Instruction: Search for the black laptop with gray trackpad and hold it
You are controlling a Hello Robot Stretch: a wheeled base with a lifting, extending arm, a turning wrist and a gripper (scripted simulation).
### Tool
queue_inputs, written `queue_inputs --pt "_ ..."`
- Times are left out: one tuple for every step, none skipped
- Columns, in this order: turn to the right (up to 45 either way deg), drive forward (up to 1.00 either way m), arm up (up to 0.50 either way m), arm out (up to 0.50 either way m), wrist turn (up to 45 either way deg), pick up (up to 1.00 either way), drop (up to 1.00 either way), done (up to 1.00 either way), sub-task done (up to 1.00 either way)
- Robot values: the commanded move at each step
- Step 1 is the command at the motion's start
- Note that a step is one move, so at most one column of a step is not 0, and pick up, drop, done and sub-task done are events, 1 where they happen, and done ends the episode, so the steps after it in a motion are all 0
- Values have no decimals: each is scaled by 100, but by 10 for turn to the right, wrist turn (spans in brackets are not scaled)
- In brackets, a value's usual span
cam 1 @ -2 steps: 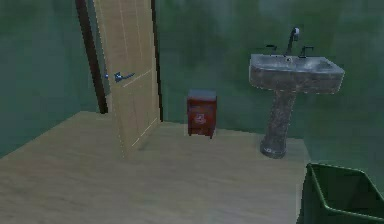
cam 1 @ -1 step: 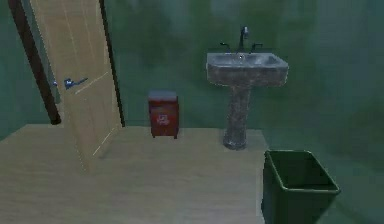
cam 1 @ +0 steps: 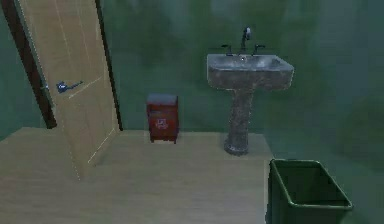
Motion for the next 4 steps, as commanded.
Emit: queue_inputs --pt "-450 0 0 0 0 0 0 0 0" --pt "-30 0 0 0 0 0 0 0 0" --pt "0 100 0 0 0 0 0 0 0" --pt "-30 0 0 0 0 0 0 0 0"
